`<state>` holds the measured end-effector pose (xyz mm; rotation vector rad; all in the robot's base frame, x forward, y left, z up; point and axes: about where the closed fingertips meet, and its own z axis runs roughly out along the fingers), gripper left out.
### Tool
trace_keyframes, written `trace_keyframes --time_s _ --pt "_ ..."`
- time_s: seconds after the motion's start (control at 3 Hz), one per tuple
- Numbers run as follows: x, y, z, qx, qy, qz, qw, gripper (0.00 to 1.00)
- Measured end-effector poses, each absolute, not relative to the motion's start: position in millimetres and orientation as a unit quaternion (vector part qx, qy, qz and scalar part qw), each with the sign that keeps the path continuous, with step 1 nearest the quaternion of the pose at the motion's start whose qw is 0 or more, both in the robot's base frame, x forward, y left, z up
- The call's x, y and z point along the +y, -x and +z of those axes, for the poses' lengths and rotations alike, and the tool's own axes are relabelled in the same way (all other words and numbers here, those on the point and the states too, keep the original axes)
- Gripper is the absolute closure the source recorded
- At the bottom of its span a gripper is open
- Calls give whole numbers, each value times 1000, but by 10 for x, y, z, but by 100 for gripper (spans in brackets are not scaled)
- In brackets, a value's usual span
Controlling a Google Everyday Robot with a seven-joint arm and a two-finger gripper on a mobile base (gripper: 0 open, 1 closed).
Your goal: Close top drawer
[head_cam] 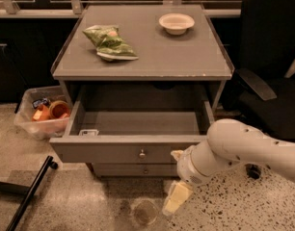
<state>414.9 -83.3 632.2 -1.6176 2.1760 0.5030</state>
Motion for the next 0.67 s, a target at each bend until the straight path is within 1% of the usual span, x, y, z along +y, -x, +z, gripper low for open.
trace_keyframes --time_s 0.67 --pt "-618 -4853 6202 766 588 165 200 0"
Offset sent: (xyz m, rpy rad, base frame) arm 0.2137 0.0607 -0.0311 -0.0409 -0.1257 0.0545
